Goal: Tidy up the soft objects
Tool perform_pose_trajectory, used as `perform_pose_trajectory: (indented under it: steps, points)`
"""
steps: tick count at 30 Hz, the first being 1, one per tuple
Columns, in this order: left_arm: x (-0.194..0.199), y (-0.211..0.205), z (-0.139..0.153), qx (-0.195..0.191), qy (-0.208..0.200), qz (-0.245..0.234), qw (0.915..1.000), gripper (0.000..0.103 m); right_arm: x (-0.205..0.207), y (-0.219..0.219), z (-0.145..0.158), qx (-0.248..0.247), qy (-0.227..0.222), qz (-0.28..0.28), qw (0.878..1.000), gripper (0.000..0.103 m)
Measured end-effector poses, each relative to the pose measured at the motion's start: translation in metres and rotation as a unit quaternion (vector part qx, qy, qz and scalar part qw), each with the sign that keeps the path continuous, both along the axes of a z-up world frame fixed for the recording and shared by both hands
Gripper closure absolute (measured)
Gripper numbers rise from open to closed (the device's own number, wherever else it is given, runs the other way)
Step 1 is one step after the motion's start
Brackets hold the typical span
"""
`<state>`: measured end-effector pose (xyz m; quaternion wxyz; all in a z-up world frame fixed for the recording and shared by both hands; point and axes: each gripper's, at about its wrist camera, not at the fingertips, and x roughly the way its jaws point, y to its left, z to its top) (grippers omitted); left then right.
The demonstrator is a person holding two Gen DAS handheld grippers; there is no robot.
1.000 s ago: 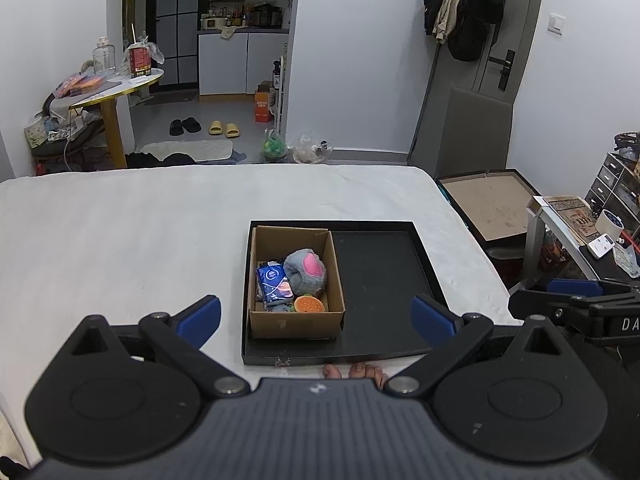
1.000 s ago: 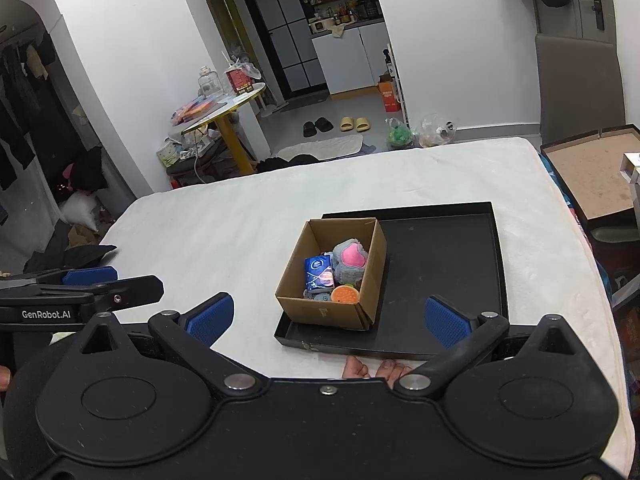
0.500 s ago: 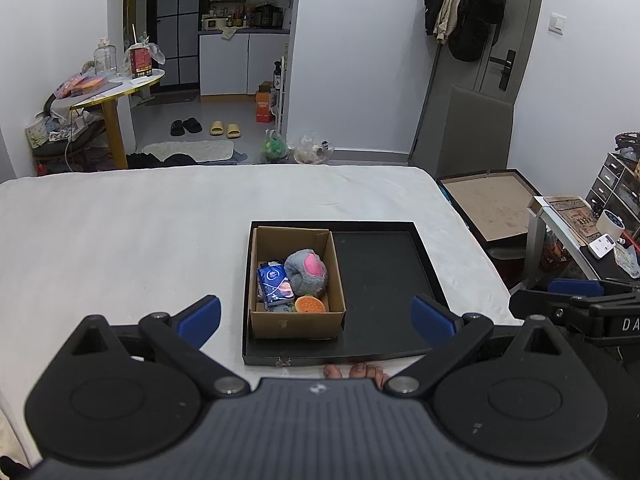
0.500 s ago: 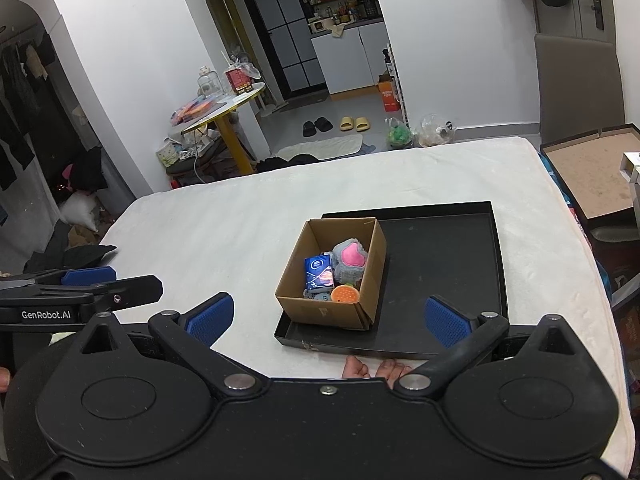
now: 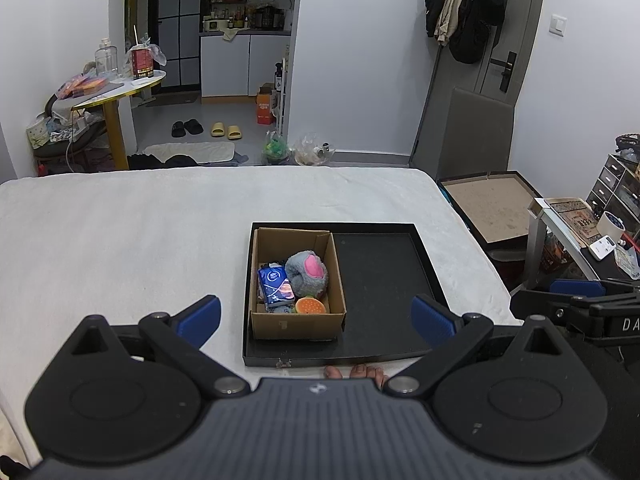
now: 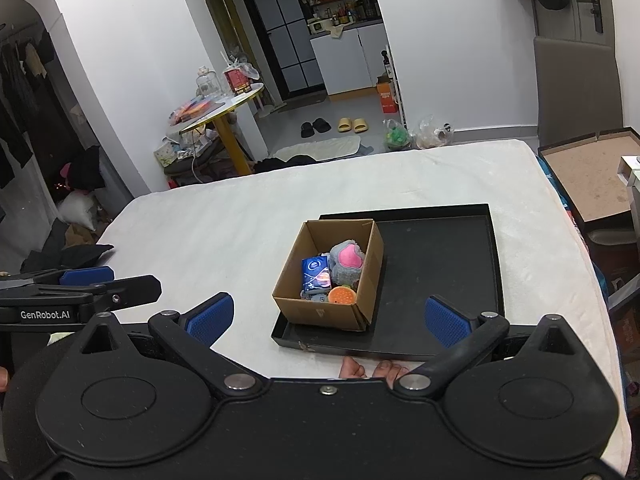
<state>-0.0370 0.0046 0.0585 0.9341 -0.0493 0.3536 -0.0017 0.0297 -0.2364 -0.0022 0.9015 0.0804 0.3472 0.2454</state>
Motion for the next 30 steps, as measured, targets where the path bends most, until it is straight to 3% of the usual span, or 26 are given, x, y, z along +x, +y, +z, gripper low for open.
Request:
perform_pose_trajectory:
  steps: [30]
  points:
    - [-0.0012, -0.0004, -0.0002, 0.0, -0.006, 0.005, 1.0, 0.002, -0.0012, -0.0003, 0.0012, 0.001, 0.001, -0.002, 1.0, 0.0]
